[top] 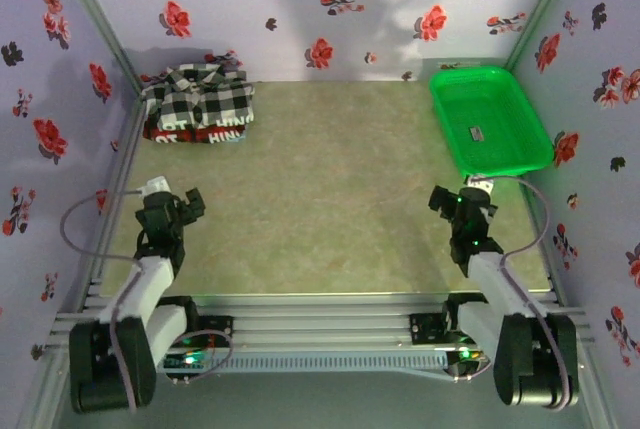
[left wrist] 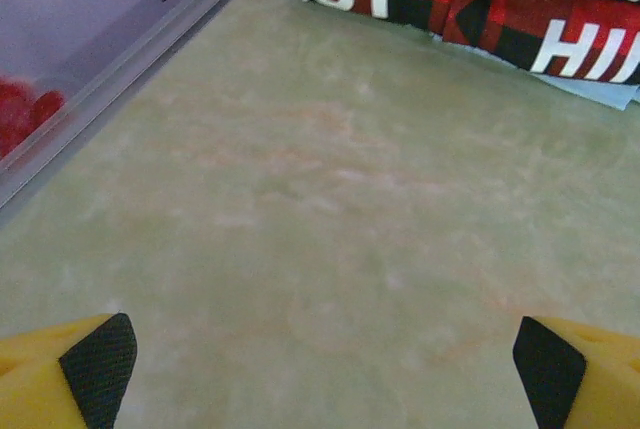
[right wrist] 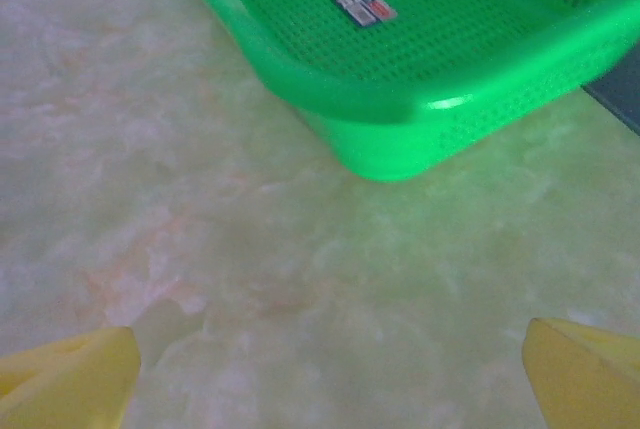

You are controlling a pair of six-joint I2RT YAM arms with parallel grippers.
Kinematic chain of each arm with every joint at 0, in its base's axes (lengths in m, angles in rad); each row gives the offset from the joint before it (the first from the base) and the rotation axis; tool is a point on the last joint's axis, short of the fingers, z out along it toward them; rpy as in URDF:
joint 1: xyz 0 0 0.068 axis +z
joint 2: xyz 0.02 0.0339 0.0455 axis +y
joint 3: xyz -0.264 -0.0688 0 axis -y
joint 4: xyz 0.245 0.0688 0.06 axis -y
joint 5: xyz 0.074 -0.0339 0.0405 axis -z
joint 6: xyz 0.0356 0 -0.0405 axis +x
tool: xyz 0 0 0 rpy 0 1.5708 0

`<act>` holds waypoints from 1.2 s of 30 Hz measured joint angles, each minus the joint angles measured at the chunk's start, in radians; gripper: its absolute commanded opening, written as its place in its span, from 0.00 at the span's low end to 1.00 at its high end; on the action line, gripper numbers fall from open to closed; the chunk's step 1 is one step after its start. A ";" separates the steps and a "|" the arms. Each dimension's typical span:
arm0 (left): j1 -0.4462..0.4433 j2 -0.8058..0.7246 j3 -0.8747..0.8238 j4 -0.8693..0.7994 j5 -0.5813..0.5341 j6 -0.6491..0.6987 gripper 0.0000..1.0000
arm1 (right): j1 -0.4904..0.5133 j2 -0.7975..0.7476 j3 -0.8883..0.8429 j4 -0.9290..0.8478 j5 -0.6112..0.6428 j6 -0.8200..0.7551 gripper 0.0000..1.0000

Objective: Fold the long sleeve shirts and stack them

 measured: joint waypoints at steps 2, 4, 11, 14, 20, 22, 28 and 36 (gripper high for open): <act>0.001 0.126 -0.001 0.143 0.022 0.030 1.00 | -0.002 0.057 -0.014 0.107 -0.006 -0.011 0.99; 0.002 0.232 -0.005 0.273 0.045 0.058 1.00 | -0.006 0.132 -0.024 0.217 -0.021 -0.019 0.99; 0.006 0.483 -0.006 0.583 0.141 0.117 1.00 | -0.014 0.388 -0.027 0.537 -0.040 -0.057 0.99; 0.011 0.487 0.005 0.591 0.175 0.128 1.00 | -0.023 0.554 -0.005 0.659 -0.044 -0.066 1.00; 0.011 0.487 0.097 0.558 0.201 0.143 1.00 | -0.014 0.564 0.099 0.575 -0.051 -0.093 0.99; 0.010 0.487 0.098 0.552 0.201 0.148 1.00 | -0.013 0.563 0.106 0.577 -0.053 -0.098 0.99; 0.008 0.487 0.099 0.534 0.201 0.157 1.00 | -0.013 0.564 0.105 0.568 -0.071 -0.111 0.99; 0.007 0.487 0.099 0.533 0.201 0.158 1.00 | -0.013 0.564 0.106 0.560 -0.074 -0.111 0.99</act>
